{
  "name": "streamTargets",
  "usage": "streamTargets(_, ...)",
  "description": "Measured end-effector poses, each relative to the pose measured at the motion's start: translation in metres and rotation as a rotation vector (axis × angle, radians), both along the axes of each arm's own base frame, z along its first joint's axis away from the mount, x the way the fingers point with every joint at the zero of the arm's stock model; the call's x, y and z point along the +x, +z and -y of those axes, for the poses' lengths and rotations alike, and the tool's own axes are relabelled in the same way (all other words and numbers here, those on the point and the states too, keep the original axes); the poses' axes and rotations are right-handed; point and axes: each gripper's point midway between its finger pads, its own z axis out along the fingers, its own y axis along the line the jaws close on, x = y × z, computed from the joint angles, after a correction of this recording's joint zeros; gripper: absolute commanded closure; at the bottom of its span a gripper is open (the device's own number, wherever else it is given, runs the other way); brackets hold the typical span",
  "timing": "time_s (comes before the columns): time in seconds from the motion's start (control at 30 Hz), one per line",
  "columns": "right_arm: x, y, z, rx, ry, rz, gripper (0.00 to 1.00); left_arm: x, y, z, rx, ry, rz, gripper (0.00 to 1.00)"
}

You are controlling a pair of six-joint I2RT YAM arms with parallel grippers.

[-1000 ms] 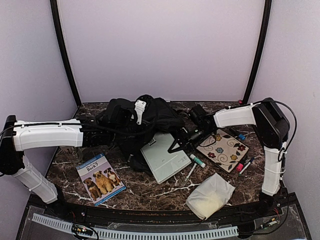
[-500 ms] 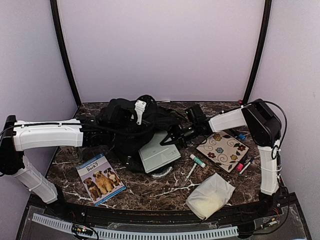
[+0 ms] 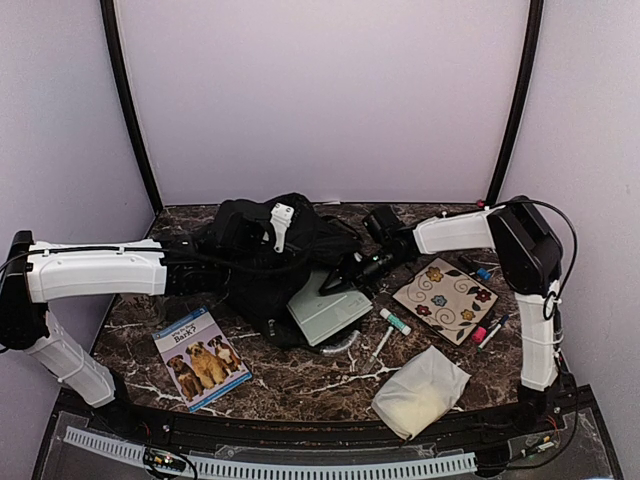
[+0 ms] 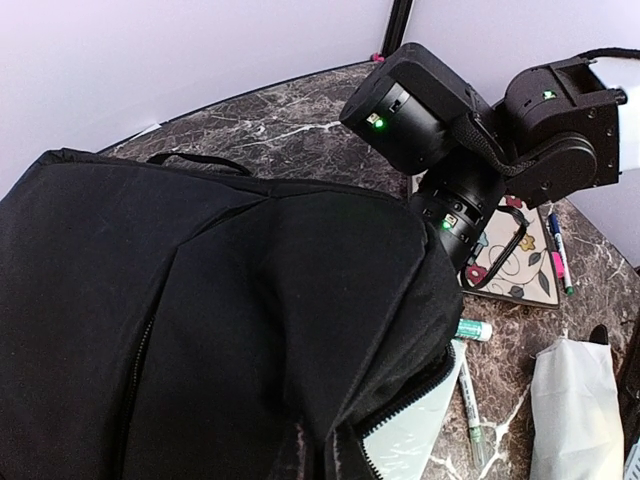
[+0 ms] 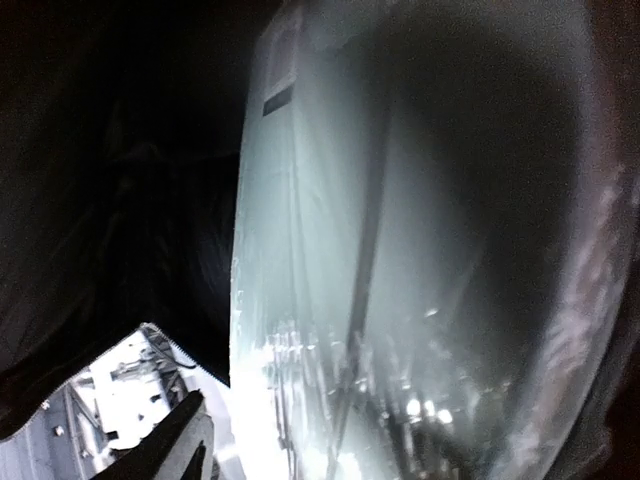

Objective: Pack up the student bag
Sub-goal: Place the book in the largest pocket of the bag.

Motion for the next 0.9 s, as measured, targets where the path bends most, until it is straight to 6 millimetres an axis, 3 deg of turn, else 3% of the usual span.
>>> streamTargets(0.2,-0.007,0.011,0.012,-0.051,0.039,0.117,0.23,-0.001,0.002,0.002,-0.006,-0.003,0.005,1.0)
streamTargets(0.47,-0.028,0.042,0.037,-0.083,0.15,0.324,0.13,-0.003,0.012,-0.002,-0.052,0.005,0.023,1.0)
streamTargets(0.73,-0.051,0.037,0.065,-0.159,0.278,0.438,0.12,-0.003,0.014,-0.005,-0.07,0.012,0.014,1.0)
streamTargets(0.9,-0.072,0.051,0.087,-0.172,0.358,0.527,0.14,-0.003,0.009,-0.007,-0.07,0.017,0.002,1.0)
